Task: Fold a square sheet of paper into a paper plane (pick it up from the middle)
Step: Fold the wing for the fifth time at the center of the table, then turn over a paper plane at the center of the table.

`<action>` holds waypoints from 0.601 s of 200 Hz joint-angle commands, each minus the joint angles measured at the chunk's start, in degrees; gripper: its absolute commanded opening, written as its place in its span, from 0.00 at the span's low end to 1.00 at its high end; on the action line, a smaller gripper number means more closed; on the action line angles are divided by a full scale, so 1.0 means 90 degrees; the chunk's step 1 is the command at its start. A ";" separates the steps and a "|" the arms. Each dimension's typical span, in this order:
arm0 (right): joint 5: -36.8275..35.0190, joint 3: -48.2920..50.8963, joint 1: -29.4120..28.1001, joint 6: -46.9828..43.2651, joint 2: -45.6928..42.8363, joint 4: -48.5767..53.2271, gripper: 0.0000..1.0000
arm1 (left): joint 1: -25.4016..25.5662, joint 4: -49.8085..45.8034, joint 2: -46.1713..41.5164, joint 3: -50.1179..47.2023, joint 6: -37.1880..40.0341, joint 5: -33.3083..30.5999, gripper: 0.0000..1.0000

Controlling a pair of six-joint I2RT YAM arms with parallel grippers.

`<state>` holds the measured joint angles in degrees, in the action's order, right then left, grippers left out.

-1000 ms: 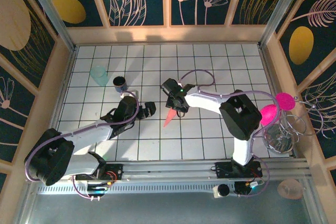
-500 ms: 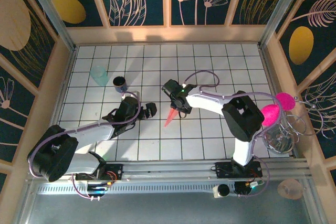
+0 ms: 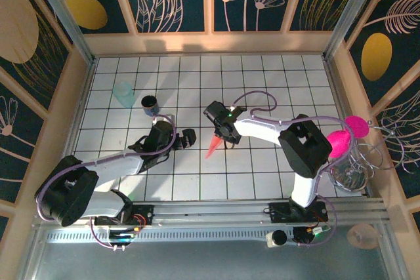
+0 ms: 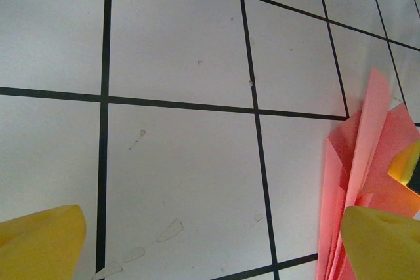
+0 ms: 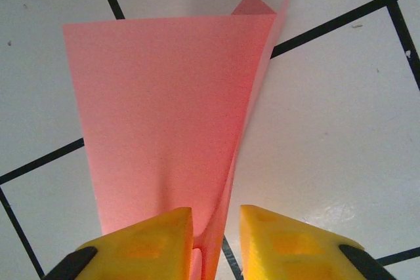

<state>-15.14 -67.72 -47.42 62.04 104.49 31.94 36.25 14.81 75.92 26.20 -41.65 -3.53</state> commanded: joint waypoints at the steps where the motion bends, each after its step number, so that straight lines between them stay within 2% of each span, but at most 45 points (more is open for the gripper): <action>1: -0.0198 0.0093 -0.0025 0.0182 -0.0261 0.0053 0.23 | -0.0041 0.0089 0.0058 0.0078 -0.0086 -0.0014 0.99; 40: -0.0219 0.0206 0.0005 0.0225 -0.0387 0.0010 0.10 | -0.0043 0.0093 0.0082 0.0085 -0.0132 -0.0005 0.99; 72: -0.0276 0.0230 0.0049 0.0119 -0.0503 -0.0041 0.03 | -0.0057 0.0117 0.0097 0.0107 -0.0186 0.0006 0.99; 95: -0.0235 0.0277 0.0119 -0.0396 -0.0744 -0.0434 0.00 | -0.0123 0.0146 0.0047 0.0116 -0.0254 0.0060 0.99; 120: 0.0187 0.0528 0.0242 -0.1462 -0.1255 -0.1566 0.00 | -0.0223 0.0132 -0.0198 0.0079 -0.0348 0.0037 0.99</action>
<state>-14.83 -64.88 -46.48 58.30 99.22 27.53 35.18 14.81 76.20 26.20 -43.27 -3.49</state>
